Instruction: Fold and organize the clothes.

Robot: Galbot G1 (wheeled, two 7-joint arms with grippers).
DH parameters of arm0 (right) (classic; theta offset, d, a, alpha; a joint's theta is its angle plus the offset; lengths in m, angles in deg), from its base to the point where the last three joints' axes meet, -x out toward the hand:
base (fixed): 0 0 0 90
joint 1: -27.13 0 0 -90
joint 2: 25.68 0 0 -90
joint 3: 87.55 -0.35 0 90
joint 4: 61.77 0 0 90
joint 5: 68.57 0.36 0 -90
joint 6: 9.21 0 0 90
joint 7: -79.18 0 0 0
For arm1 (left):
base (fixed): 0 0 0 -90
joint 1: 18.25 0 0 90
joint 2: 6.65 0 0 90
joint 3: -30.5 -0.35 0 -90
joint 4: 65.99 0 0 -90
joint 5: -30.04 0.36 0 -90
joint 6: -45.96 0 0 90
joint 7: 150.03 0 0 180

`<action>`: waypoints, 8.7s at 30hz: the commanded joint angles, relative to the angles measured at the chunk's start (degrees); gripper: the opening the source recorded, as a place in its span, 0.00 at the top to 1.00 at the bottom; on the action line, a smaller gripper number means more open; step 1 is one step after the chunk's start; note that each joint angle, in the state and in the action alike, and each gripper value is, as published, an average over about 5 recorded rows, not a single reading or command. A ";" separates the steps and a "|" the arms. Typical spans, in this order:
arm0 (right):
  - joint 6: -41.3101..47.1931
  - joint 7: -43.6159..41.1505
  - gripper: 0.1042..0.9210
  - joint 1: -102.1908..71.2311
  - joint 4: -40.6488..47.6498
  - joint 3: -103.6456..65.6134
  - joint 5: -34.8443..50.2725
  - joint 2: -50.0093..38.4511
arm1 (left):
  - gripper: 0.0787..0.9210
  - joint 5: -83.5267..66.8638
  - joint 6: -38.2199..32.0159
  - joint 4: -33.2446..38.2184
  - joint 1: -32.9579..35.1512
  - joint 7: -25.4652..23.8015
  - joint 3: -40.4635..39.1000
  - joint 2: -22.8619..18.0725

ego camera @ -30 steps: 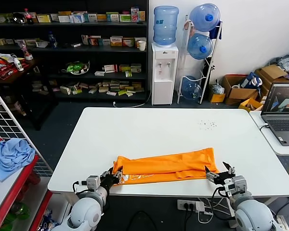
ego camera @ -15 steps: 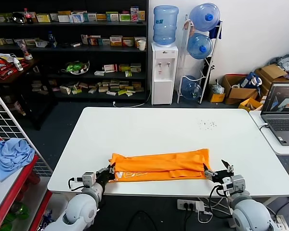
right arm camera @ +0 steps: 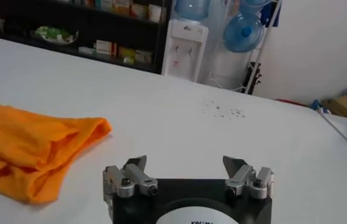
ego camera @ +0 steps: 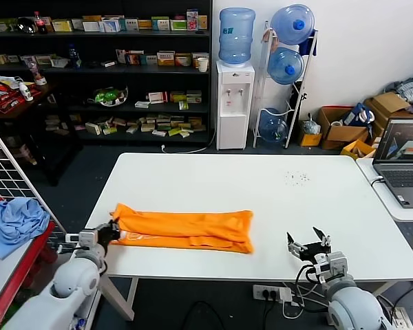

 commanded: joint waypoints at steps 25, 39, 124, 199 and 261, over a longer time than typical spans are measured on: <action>-1.41 -1.50 0.12 1.08 5.12 0.83 -3.77 1.40 | 0.95 -14.70 8.07 19.40 -4.56 13.22 -14.95 -11.67; -1.07 -0.86 0.12 3.08 6.89 1.81 -3.62 2.78 | 0.95 -9.17 5.15 10.97 -7.33 12.43 -20.17 -24.20; -1.63 -1.94 0.12 1.00 4.52 0.77 -2.09 0.66 | 0.81 -13.96 9.08 -1.73 -5.72 -17.84 -4.94 -5.64; -2.85 -1.86 0.12 0.98 4.48 3.88 -4.17 2.51 | 0.91 -8.14 11.33 17.51 -0.34 7.15 -3.27 3.75; -9.25 -7.04 0.12 -2.84 3.61 -8.30 -2.80 5.42 | 0.30 22.58 -32.18 6.98 6.98 -7.98 -13.75 -15.50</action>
